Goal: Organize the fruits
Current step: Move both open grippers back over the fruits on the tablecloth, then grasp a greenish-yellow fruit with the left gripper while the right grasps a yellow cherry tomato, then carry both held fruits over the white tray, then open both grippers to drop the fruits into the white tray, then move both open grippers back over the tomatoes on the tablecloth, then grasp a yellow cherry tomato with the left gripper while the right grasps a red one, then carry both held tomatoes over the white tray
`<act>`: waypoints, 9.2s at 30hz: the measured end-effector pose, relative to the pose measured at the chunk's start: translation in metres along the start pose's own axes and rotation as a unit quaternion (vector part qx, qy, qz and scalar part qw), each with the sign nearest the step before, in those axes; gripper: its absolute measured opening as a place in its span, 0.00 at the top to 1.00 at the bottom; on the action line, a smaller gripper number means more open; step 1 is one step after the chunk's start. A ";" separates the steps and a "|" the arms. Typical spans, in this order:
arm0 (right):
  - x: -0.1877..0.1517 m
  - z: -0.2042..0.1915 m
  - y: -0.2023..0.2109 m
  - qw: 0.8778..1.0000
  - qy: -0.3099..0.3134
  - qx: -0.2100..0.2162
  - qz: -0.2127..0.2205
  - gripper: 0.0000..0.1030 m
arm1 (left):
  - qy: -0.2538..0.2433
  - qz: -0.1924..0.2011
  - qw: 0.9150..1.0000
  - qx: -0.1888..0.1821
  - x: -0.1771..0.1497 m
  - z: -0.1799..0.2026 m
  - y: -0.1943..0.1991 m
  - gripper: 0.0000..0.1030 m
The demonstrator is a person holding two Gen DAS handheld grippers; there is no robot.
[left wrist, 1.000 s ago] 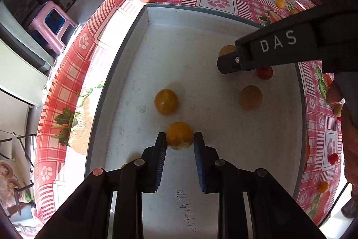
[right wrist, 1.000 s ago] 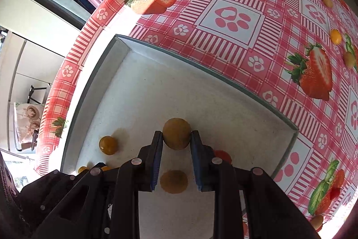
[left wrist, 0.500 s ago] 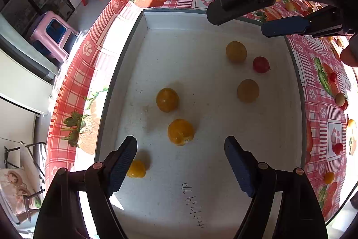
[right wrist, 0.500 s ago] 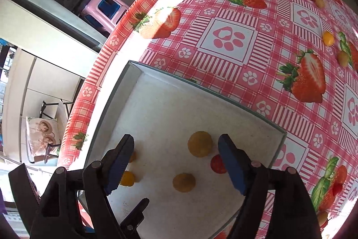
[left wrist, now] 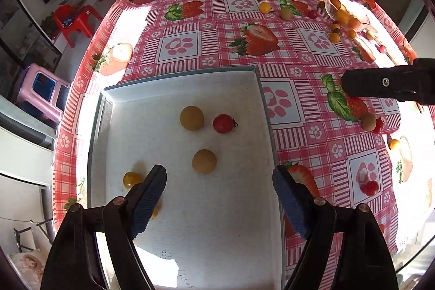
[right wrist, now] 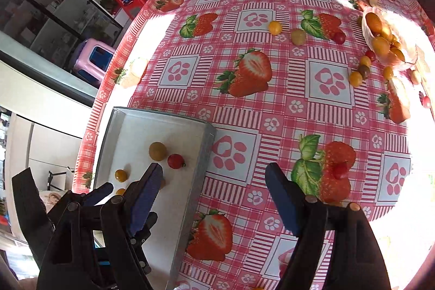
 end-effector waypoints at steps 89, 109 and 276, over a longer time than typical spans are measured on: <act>-0.047 0.043 0.003 0.999 -0.021 -0.004 -0.031 0.78 | 0.035 -0.012 0.996 -0.085 0.008 0.019 -0.002 0.72; -0.046 -0.100 -0.069 0.987 0.117 0.053 -0.100 0.78 | 0.145 -0.056 0.988 -0.008 -0.086 -0.090 -0.017 0.72; -0.034 -0.118 -0.093 0.981 0.138 0.048 -0.128 0.75 | 0.202 -0.091 0.974 -0.041 -0.118 -0.062 -0.020 0.79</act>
Point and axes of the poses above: each gripper's, at about its wrist camera, not at the fingertips, and y roughly against the way its jaws point, z to its right, x to its top, the point moved 6 cm from there along -y, roughly the way its jaws point, and after that the axes turned 7 degrees about x, right-handed, at the moved point
